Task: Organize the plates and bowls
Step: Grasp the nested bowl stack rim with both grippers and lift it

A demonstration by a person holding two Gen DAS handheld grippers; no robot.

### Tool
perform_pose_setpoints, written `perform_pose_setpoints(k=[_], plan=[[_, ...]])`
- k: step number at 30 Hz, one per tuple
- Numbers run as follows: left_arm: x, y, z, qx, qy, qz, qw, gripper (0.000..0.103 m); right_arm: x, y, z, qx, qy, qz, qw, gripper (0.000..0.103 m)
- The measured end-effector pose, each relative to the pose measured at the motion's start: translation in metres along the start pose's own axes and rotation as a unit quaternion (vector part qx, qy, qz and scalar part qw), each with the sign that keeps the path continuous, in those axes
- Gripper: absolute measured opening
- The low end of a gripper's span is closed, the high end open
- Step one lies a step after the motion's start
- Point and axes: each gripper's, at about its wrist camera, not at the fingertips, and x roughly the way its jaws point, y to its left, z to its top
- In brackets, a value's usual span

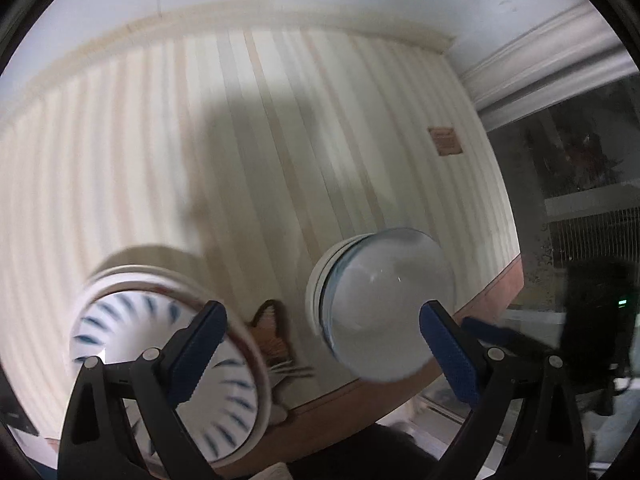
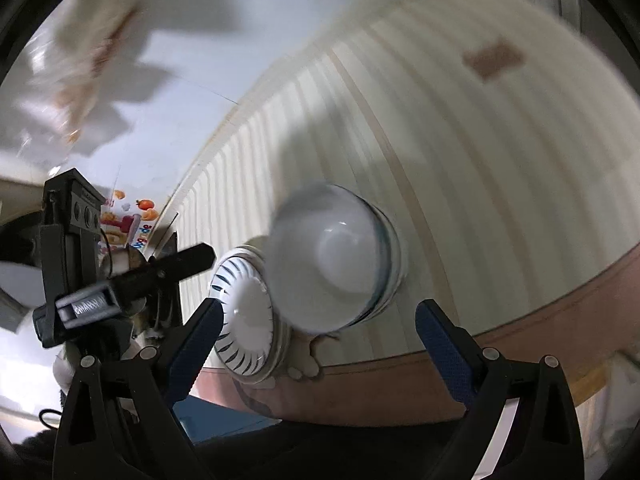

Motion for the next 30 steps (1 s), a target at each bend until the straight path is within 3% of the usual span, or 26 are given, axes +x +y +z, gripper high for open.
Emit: perform_pose_setpoints(k=[5,12,15,16,18,19,20,30], plan=[[0.043,0.006,0.019,-0.022,0.044,-0.026,0.9985,0.099,0.055,-0.042,0.009,0.041,0.042,0.060,0.996,0.099],[0.088,0.008,0.028,-0.036,0.106,-0.059,0.9920,0.098,0.097,-0.067,0.017,0.062,0.067,0.089,0.992,0.099],[0.099,0.005,0.030,-0.030,0.122,-0.065,0.9899,0.088,0.105,-0.071,0.019,0.070,0.070,0.097,0.990,0.098],[0.102,0.002,0.030,-0.024,0.127,-0.064,0.9896,0.079,0.107,-0.072,0.020,0.069,0.075,0.099,0.990,0.096],[0.106,-0.001,0.029,-0.018,0.135,-0.075,0.9879,0.071,0.110,-0.071,0.021,0.071,0.077,0.101,0.989,0.089],[0.106,-0.003,0.028,-0.019,0.135,-0.085,0.9870,0.066,0.113,-0.070,0.024,0.070,0.080,0.101,0.989,0.079],[0.105,-0.004,0.028,-0.017,0.132,-0.080,0.9878,0.065,0.117,-0.069,0.025,0.068,0.089,0.094,0.989,0.069],[0.092,-0.004,0.020,-0.021,0.107,-0.060,0.9923,0.063,0.120,-0.059,0.034,0.061,0.086,0.067,0.992,0.055]])
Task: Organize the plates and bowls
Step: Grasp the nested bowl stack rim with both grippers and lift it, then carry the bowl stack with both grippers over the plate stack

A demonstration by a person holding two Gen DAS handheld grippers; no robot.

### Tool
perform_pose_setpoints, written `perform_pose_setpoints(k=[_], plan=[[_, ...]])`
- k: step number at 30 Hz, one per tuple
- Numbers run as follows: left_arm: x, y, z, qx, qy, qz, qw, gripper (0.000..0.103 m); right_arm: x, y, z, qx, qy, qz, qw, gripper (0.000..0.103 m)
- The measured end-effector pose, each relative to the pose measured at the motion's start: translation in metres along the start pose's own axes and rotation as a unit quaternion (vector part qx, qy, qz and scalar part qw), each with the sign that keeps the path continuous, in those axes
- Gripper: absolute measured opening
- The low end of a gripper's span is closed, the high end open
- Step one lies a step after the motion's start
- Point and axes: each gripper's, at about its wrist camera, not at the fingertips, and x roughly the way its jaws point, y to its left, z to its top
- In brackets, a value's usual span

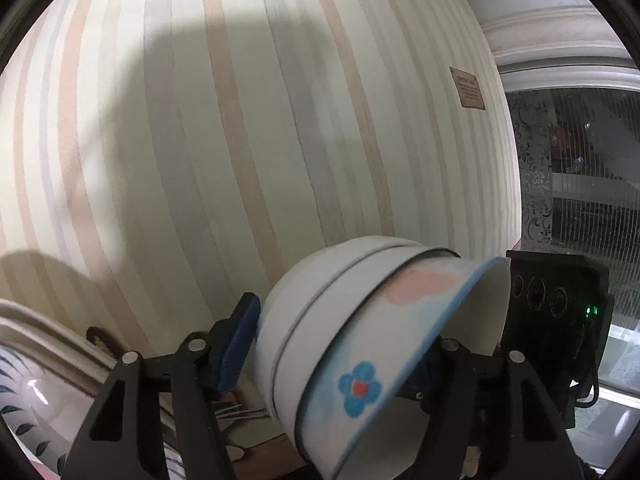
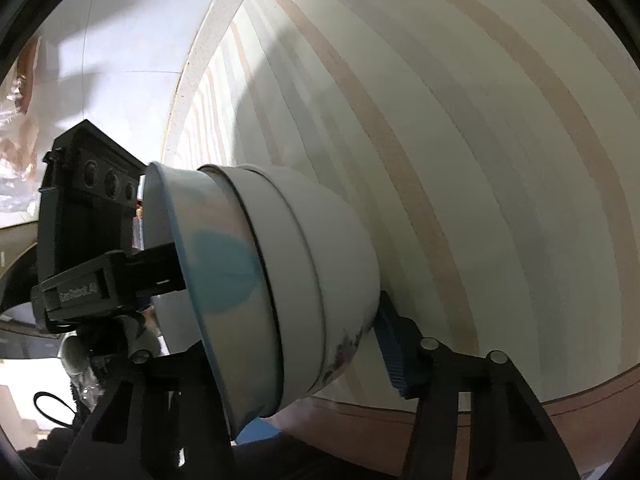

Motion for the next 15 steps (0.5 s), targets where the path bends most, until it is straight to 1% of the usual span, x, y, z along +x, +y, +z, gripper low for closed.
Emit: perform_pose_setpoints(k=[3,5,12,13,15], plan=[[-0.002,0.002,-0.003,-0.001,0.000,0.001,1.0000,0.063,-0.002,-0.001,0.001,0.007,-0.001,0.008,1.000,0.054],[-0.005,0.001,-0.005,0.001,-0.005,0.001,1.0000,0.063,-0.003,0.003,0.002,0.004,-0.004,0.004,1.000,0.054],[-0.021,-0.003,-0.009,0.009,-0.026,0.003,0.9996,0.063,-0.009,0.015,0.002,-0.019,-0.010,0.000,1.000,0.054],[-0.024,-0.005,-0.010,0.011,-0.029,0.004,0.9995,0.063,-0.022,0.005,-0.009,-0.023,-0.011,0.000,1.000,0.054],[-0.034,-0.006,-0.012,0.015,-0.039,0.002,0.9991,0.063,-0.027,0.005,-0.014,-0.030,-0.011,-0.001,0.999,0.054]])
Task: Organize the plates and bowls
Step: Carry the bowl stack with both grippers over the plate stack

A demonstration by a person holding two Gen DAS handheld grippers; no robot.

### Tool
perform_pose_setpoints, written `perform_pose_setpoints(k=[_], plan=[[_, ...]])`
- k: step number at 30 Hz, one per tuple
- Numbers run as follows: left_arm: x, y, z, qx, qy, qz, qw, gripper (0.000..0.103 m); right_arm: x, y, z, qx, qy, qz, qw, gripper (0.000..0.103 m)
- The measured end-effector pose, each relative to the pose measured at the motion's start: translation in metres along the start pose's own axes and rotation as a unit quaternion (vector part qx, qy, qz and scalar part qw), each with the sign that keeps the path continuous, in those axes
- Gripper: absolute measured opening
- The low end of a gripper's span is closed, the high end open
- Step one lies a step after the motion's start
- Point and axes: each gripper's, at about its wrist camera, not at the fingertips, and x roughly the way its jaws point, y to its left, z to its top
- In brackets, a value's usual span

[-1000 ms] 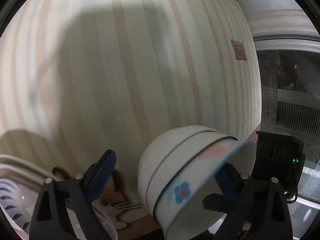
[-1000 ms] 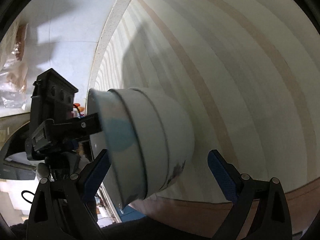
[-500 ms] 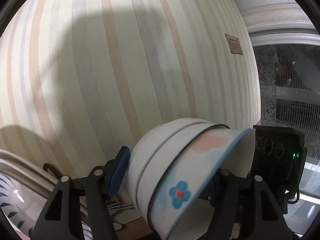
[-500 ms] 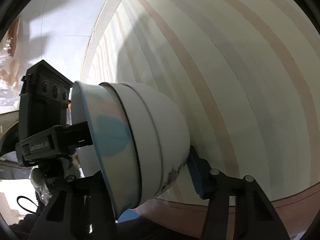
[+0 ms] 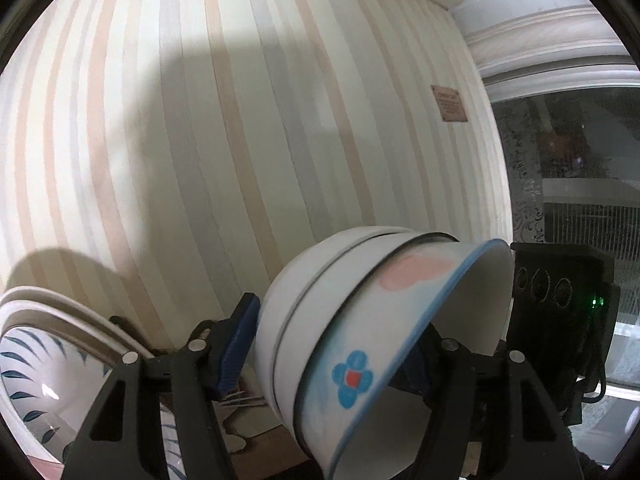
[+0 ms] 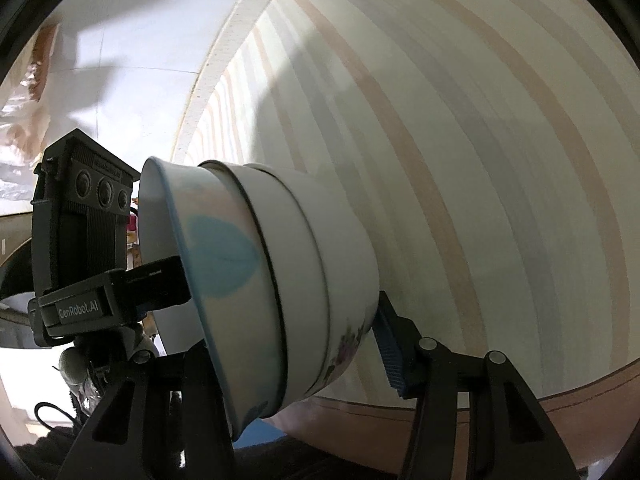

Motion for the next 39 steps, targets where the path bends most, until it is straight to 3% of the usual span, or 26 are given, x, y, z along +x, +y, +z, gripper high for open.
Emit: perform_pose_setpoints(k=[9,15,29,39], plan=[[-0.046,0.012,-0.015,-0.006,-0.042,0.002,0.9991,0.063,-0.012,0.043,-0.007,-0.049,0.001,-0.001,0.999,0.054],[-0.075,0.038,-0.037,-0.030,-0.064,0.007,0.9975,0.063,0.002,0.077,-0.014,-0.081,0.018,0.001,0.997,0.054],[-0.112,0.123,-0.097,-0.118,-0.098,0.010,0.9881,0.063,0.069,0.142,-0.048,-0.138,0.092,0.004,0.986,0.054],[-0.108,0.166,-0.115,-0.170,-0.104,0.009,0.9798,0.063,0.132,0.161,-0.056,-0.153,0.135,-0.002,0.979,0.054]])
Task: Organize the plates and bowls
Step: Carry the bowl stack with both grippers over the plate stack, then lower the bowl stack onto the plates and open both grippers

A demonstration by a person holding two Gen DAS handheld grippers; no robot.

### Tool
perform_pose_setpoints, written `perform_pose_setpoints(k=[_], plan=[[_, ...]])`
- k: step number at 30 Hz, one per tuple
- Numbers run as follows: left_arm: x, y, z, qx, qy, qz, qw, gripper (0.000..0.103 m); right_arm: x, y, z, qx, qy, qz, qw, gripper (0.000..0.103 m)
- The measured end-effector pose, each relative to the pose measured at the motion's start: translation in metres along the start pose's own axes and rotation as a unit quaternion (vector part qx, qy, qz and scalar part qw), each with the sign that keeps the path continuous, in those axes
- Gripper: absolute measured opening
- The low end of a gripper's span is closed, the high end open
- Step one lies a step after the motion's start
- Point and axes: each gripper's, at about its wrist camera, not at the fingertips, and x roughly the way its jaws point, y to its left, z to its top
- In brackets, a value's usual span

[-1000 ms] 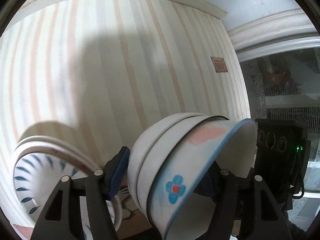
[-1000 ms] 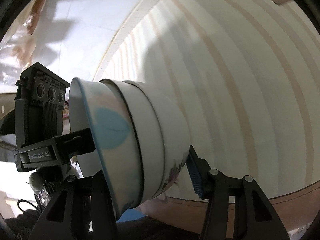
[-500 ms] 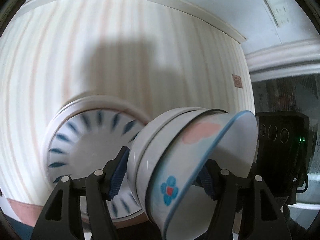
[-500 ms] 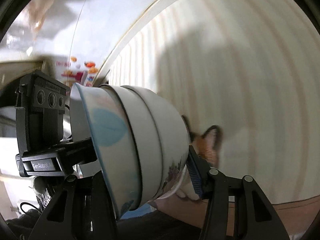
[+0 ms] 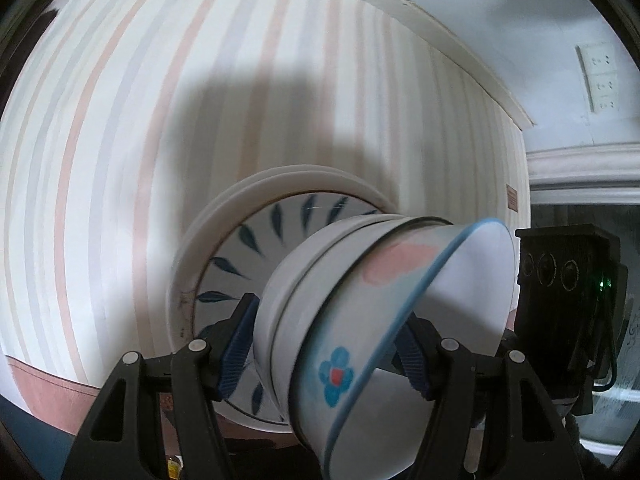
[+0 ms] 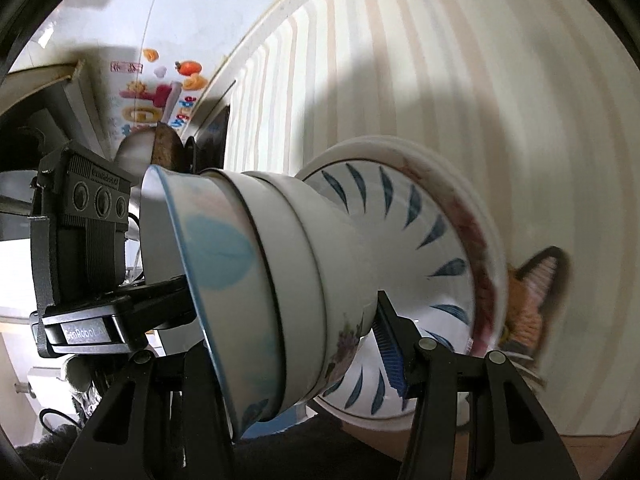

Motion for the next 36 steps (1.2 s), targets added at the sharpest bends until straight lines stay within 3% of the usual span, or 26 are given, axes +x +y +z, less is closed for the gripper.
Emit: perform_pose_setpoints(k=[20,29,36], plan=[[0.018,0.012,0.006,-0.012,0.014,-0.008,0.9998,0.063,0.028,-0.005,0.012,0.006,0.023,-0.034,0.999,0.054],[0.020,0.006,0.006,-0.002,0.012,0.006,0.9999,0.063,0.030,-0.005,0.013,0.009,0.031,-0.047,0.998,0.054],[-0.002,-0.001,0.000,0.013,-0.016,0.032,0.9993,0.063,0.027,-0.003,0.013,0.017,0.029,-0.051,0.998,0.057]])
